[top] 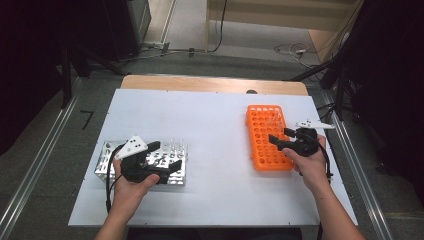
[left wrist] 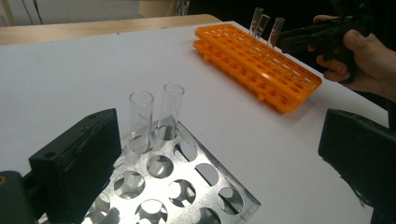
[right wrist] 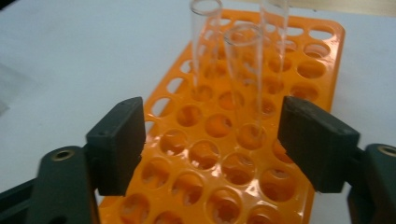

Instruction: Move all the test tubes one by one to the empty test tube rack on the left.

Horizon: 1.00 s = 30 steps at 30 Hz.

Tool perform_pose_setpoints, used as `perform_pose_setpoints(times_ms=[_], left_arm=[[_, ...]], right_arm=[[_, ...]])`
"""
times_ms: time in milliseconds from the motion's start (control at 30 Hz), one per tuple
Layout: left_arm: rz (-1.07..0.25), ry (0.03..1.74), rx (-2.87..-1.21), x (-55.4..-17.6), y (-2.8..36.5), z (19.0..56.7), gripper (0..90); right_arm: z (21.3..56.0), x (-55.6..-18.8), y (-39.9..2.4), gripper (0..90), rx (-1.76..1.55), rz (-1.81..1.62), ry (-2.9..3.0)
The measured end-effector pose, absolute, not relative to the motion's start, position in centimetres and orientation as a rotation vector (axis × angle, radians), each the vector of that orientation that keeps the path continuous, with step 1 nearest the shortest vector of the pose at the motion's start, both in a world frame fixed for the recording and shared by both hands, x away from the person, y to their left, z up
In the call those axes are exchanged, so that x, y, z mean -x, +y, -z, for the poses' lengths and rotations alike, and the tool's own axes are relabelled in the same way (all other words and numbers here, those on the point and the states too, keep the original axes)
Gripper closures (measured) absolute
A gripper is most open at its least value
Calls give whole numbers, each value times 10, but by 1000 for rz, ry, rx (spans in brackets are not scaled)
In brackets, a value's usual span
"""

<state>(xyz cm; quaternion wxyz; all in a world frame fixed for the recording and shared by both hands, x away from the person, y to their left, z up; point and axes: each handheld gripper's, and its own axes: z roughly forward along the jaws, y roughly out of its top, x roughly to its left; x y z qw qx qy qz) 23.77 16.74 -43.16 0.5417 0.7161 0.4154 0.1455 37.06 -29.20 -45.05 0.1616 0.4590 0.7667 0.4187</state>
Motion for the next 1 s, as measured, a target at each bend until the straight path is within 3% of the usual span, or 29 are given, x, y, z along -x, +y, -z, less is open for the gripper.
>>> perform_pose_setpoints(times_ms=[267,433,767,1000], left_arm=[[-342,991,-1701,-238,167,432,0],[-343,991,-1702,-239,166,433,0],[-341,998,-1710,-239,165,434,0],[-344,993,-1711,-239,165,433,0]], right_arm=[[459,-385,-300,506,-1343,-1164,2170],[461,-391,-299,537,-1325,-1139,2192],[463,-392,-295,721,-1248,-1107,2191],[462,-391,-295,736,-1242,-1106,2177]])
